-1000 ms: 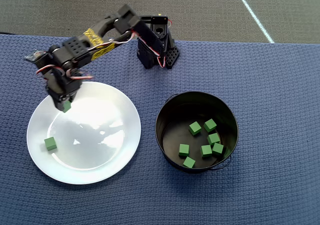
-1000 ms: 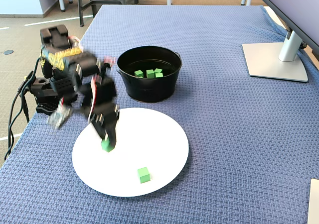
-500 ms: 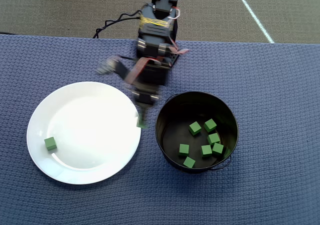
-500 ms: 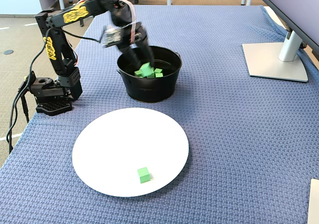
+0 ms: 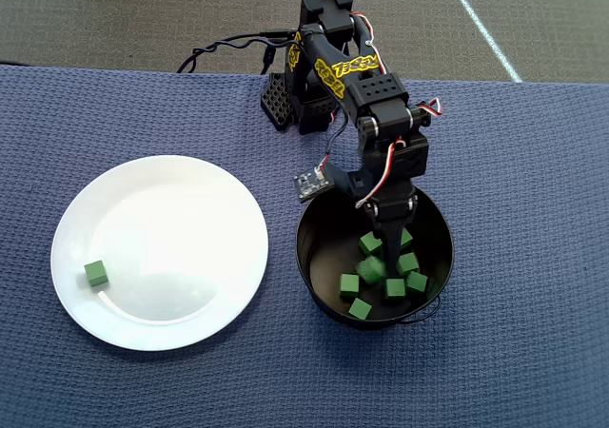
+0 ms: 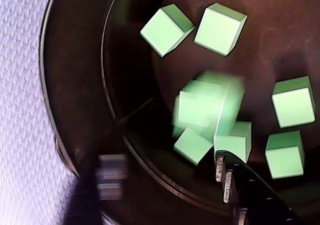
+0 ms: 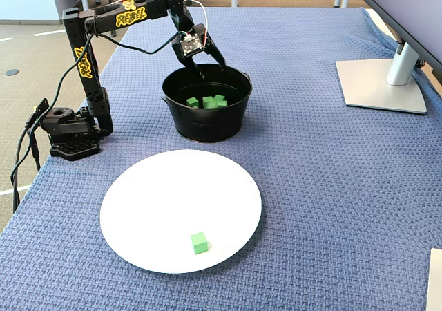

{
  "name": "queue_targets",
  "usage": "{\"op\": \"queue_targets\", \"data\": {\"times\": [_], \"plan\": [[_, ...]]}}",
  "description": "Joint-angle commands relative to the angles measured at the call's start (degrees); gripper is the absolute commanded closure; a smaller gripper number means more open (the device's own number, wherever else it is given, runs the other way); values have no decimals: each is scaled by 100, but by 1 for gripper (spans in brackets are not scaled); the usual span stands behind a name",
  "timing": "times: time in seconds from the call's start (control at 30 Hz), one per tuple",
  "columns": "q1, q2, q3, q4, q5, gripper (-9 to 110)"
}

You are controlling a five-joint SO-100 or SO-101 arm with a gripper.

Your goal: Pick up the green cubes from the white plate and place them in the black recipient

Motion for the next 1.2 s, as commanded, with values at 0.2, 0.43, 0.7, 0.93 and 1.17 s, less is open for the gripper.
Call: {"op": "queue_targets", "data": {"times": [0.2, 0.43, 0.7, 0.93, 1.17], "plan": [[3155, -615, -2417, 1169, -2206, 79], [5203, -2074, -2549, 545, -3841, 80], [6372, -3683, -3718, 167, -4852, 78], [6574, -4377, -4087, -167, -6425, 77], [6513, -5045, -4729, -325, -7172, 77]]}}
